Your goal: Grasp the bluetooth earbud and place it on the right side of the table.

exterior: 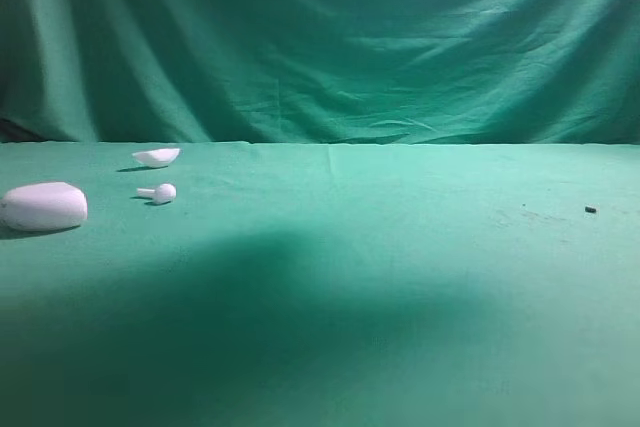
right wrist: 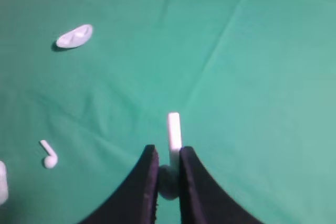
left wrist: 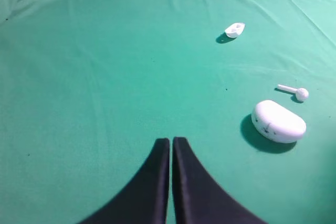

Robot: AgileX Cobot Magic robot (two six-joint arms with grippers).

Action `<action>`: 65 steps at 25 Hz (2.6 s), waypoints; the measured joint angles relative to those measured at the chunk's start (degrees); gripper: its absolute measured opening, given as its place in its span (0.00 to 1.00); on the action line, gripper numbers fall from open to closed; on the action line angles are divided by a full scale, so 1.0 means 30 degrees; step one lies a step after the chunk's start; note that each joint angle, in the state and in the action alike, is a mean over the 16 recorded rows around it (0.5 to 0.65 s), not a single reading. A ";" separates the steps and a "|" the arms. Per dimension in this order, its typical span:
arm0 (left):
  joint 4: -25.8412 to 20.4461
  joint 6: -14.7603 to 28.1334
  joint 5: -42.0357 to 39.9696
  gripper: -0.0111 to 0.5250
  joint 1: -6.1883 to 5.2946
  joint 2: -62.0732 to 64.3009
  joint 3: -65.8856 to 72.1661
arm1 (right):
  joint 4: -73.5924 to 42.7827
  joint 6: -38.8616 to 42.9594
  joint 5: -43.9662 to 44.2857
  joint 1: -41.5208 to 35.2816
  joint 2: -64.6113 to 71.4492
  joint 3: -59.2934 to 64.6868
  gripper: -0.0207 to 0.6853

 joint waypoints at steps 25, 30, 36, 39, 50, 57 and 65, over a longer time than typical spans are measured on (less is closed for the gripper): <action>0.0000 0.0000 0.0000 0.02 0.0000 0.0000 0.0000 | -0.0693 0.1846 -1.1843 -0.4939 -0.4094 1.8817 0.15; 0.0000 0.0000 0.0000 0.02 0.0000 0.0000 0.0000 | -0.0688 0.1614 -1.2605 -0.4938 -0.3204 1.8789 0.17; 0.0000 0.0000 0.0000 0.02 0.0000 0.0000 0.0000 | -0.0660 0.1348 -1.3062 -0.4938 -0.2730 1.8638 0.32; 0.0000 0.0000 0.0000 0.02 0.0000 0.0000 0.0000 | -0.0646 0.1291 -1.2772 -0.4938 -0.2617 1.8388 0.42; 0.0000 0.0000 0.0000 0.02 0.0000 0.0000 0.0000 | -0.0532 0.1208 -0.8757 -0.4938 -0.4598 1.6010 0.67; 0.0000 0.0000 0.0000 0.02 0.0000 0.0000 0.0000 | -0.0026 0.1206 -0.5591 -0.4938 -0.9471 1.4692 0.58; 0.0000 0.0000 0.0000 0.02 0.0000 0.0000 0.0000 | 0.0612 0.1206 -0.2259 -0.4938 -1.6483 1.4637 0.27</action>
